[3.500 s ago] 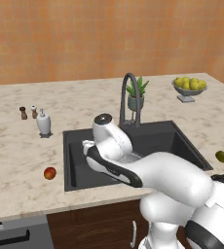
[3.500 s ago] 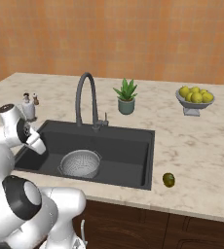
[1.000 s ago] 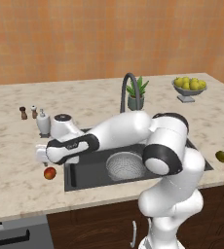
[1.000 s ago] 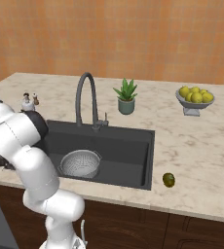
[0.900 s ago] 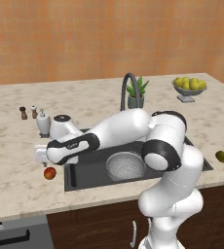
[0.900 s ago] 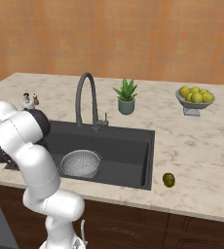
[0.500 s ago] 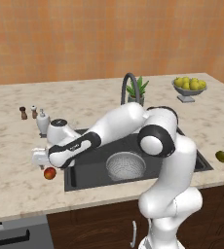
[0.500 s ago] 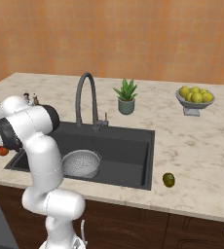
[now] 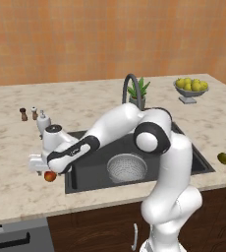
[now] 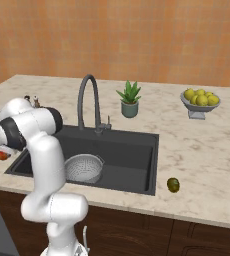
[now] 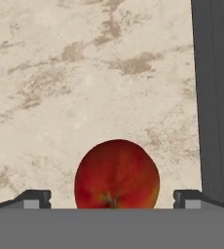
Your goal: Put the colander in the sink, put the kiwi, apple in the colander, and turn on the sink faucet and pour water over the colander.
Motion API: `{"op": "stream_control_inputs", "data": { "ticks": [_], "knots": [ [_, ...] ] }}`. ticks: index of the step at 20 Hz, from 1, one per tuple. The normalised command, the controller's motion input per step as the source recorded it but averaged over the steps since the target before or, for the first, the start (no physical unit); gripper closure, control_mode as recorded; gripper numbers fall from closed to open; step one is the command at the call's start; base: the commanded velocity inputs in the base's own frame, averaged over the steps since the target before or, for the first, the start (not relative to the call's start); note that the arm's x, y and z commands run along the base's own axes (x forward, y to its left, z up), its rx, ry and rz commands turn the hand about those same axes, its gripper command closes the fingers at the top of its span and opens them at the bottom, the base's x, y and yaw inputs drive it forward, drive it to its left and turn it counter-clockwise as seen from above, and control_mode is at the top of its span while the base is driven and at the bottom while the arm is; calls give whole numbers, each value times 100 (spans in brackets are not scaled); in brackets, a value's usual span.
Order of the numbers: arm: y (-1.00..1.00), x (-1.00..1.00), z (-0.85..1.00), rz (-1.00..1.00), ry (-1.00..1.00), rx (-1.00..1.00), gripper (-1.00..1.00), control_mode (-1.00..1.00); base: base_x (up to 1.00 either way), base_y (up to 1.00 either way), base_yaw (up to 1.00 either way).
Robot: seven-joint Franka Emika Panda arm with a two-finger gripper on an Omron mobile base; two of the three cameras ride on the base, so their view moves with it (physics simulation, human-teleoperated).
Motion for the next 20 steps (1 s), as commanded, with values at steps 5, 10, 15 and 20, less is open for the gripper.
{"op": "stream_control_inputs", "data": {
  "ticks": [5, 10, 15, 20],
  "knots": [
    [-3, 0, -35, 0, 0, 0, -100, -100, 0, 0, 0],
    [-12, 0, -28, 0, 0, 0, 100, -100, 0, 0, 0],
    [-42, -4, 32, 0, 0, -3, 100, -100, 0, 0, 0],
    [-70, 0, 44, -8, 8, -2, 100, -100, 0, 0, 0]
  ]
}}
